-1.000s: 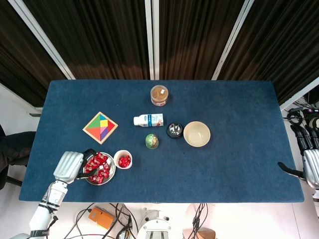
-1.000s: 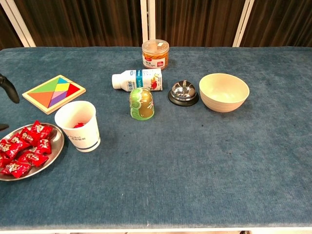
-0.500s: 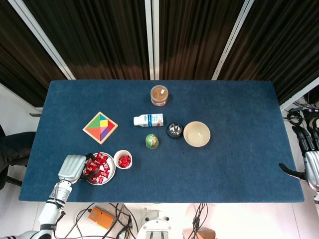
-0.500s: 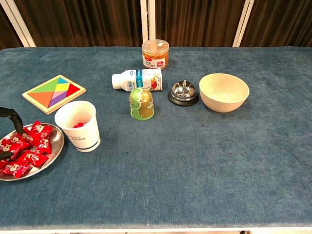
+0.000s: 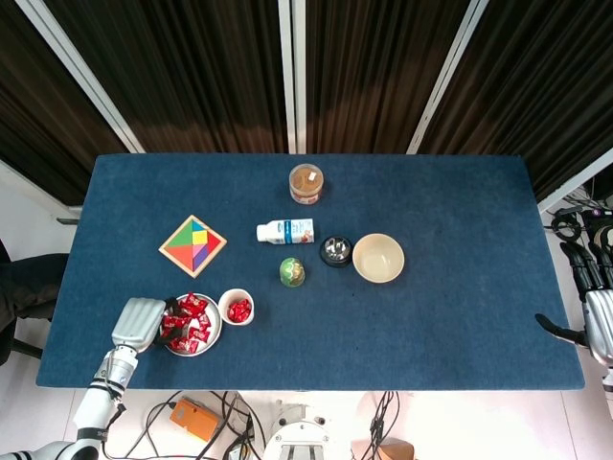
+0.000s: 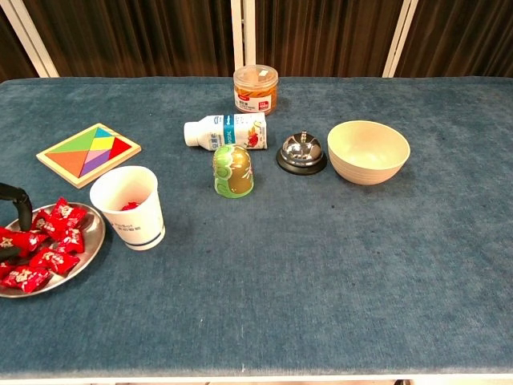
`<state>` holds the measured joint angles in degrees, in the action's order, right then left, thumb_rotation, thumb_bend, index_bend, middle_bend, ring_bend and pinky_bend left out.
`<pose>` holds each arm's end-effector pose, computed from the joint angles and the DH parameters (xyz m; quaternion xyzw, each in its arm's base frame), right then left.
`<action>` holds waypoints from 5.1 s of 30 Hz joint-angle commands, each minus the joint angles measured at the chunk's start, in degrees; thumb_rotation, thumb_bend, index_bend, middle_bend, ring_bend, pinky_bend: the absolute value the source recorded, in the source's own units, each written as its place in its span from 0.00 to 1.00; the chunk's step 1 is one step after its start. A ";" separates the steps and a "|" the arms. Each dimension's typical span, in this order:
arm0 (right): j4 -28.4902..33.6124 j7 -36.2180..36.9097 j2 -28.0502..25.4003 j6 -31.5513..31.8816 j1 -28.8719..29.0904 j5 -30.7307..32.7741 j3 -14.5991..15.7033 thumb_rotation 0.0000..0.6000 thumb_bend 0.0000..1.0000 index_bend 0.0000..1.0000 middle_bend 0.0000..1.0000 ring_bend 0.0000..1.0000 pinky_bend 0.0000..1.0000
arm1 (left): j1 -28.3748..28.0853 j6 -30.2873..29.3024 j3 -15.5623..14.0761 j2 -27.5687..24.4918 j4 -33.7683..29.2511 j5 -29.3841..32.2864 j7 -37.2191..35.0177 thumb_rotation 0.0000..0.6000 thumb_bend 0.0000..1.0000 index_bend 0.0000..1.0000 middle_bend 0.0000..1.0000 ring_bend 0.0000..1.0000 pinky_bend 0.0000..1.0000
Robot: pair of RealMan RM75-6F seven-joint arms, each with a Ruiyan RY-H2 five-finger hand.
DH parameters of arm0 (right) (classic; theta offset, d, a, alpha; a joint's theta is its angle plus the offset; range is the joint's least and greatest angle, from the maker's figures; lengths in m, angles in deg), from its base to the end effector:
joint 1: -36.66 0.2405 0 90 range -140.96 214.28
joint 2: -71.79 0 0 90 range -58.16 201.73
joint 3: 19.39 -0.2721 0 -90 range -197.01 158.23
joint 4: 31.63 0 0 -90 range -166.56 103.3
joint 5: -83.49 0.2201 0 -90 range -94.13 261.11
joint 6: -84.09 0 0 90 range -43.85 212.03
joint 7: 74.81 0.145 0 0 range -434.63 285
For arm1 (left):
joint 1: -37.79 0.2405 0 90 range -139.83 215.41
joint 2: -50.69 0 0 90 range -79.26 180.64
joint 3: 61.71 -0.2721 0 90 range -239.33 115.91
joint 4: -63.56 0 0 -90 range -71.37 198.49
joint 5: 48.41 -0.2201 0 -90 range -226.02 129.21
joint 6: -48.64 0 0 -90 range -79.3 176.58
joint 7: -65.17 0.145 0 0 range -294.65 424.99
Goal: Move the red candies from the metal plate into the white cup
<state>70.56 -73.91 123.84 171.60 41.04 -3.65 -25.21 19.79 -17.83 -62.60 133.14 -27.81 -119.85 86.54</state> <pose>-0.2961 -0.1897 0.2195 0.5898 -0.3476 0.4161 0.5984 -0.2876 0.2214 0.0025 -0.6995 -0.4474 -0.2735 0.4856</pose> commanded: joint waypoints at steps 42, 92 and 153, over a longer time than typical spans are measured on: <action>-1.43 1.59 0.38 0.95 -1.17 0.54 0.32 1.00 0.22 0.00 0.14 0.00 0.12 | -9.88 4.67 7.32 -3.67 -12.77 -5.11 -7.29 1.00 0.37 0.60 1.00 0.97 0.90; -1.10 1.36 0.48 0.41 -0.23 -0.91 0.08 1.00 0.22 0.00 0.14 0.00 0.12 | 2.75 -7.47 -4.59 -6.66 -7.82 -9.11 -2.01 1.00 0.17 0.46 1.00 0.96 0.90; -1.28 1.52 0.66 0.61 -0.77 0.19 0.30 1.00 0.22 0.00 0.14 0.00 0.12 | -4.92 0.39 5.70 -8.20 -16.31 -9.22 -7.25 1.00 0.33 0.57 1.00 0.96 0.90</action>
<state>69.36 -72.48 124.46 172.23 40.32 -3.53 -24.93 16.14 -18.83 -57.83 124.22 -43.76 -130.00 79.28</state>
